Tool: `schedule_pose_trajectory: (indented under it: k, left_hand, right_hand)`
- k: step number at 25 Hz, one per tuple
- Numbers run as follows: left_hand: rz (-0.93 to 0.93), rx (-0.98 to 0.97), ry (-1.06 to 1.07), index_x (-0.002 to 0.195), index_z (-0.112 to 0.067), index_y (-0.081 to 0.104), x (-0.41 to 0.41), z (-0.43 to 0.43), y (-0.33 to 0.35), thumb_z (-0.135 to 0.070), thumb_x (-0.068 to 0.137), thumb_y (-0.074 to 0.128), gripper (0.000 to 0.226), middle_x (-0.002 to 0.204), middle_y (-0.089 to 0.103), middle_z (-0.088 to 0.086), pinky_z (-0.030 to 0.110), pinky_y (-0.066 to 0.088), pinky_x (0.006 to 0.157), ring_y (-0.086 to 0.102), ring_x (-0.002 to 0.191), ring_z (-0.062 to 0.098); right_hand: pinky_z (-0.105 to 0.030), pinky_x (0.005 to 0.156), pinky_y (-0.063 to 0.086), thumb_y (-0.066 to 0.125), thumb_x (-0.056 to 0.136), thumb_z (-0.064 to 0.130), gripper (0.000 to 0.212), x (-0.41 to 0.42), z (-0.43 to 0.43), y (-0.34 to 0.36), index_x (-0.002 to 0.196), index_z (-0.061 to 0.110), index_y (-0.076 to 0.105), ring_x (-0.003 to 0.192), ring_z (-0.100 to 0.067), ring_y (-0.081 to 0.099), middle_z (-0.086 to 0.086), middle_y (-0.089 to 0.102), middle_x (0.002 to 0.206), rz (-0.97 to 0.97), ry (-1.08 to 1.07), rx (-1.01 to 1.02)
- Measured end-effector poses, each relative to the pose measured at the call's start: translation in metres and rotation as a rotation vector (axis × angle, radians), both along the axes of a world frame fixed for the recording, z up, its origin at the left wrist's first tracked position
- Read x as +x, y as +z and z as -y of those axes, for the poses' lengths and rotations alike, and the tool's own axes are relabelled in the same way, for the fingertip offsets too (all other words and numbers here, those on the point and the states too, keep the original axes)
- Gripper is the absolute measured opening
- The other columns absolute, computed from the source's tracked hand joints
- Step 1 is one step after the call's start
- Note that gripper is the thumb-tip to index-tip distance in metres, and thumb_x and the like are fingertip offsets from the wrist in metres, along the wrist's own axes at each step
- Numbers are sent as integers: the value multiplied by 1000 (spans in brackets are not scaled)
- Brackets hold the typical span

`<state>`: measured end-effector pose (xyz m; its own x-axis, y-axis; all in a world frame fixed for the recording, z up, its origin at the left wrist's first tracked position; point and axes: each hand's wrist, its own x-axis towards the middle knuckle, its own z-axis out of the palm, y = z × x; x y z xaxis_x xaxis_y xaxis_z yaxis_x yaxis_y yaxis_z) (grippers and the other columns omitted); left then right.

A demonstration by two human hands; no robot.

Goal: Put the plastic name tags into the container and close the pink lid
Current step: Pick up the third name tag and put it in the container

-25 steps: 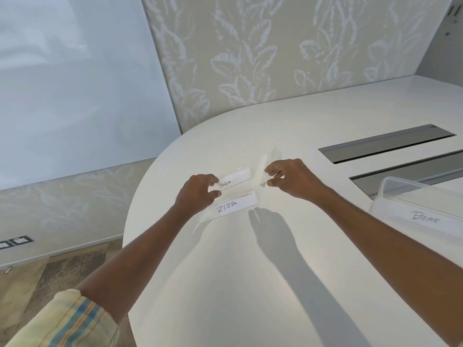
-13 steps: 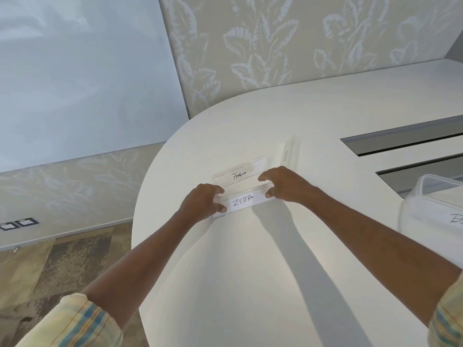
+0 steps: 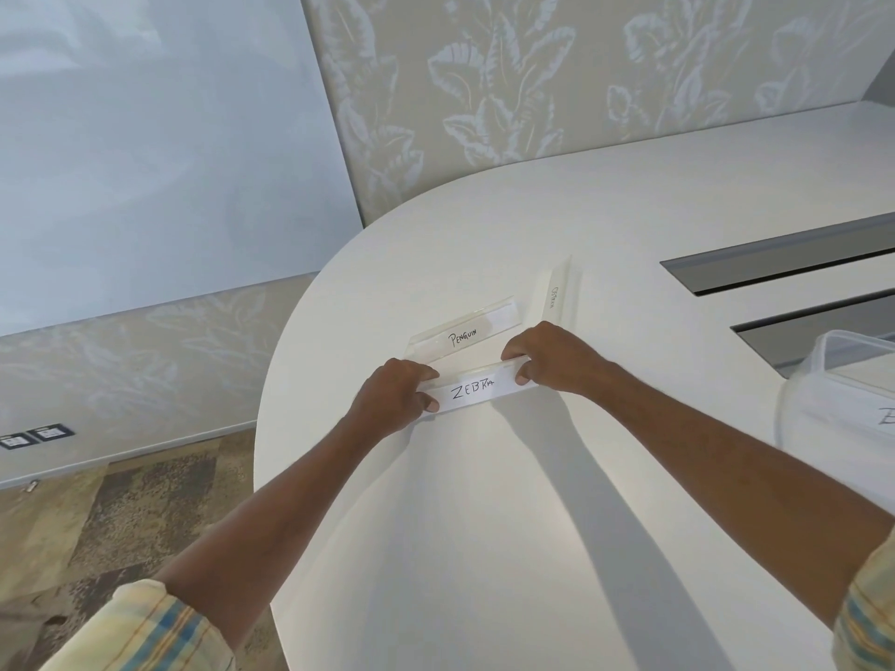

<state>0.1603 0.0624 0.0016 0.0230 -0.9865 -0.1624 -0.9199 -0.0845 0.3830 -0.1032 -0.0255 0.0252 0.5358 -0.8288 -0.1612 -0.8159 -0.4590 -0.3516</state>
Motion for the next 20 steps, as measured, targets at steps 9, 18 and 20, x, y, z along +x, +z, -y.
schedule_pose_trajectory:
  k: [9,18,20]
  left_hand:
    - [-66,-119,-51,140,-15,69,-30,6,16,-5,87,74,53,141,70,9,40,52,108,63,134,27]
    - [-56,-170,-153,136,-18,72,-112,19,49,4,87,67,54,123,79,4,29,52,83,73,116,24]
    - [-62,-169,-183,135,-21,73,-134,23,58,4,87,65,55,117,81,2,32,56,80,75,107,25]
  right_hand:
    - [-26,65,39,77,84,7,29,-41,-22,19,111,15,77,79,-18,54,3,68,94,99,-100,-31]
    - [-27,64,40,79,81,9,28,-124,-47,48,107,19,78,78,-21,60,7,64,89,110,-263,-116]
    - [-27,61,42,80,81,10,28,-149,-54,55,107,19,78,78,-21,62,6,67,89,105,-299,-137]
